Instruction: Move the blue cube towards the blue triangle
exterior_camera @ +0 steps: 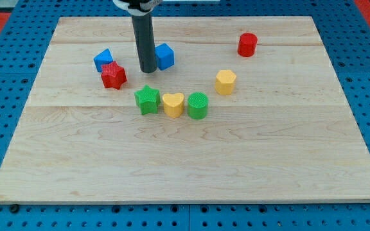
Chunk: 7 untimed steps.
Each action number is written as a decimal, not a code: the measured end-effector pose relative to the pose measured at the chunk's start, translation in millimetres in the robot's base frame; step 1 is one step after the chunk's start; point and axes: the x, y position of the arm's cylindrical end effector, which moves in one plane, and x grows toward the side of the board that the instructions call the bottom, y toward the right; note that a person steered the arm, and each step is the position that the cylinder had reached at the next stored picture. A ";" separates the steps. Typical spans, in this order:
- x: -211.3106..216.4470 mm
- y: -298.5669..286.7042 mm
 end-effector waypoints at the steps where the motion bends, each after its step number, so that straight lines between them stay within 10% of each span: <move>1: -6.7 36.5; 7: -98.6 36.2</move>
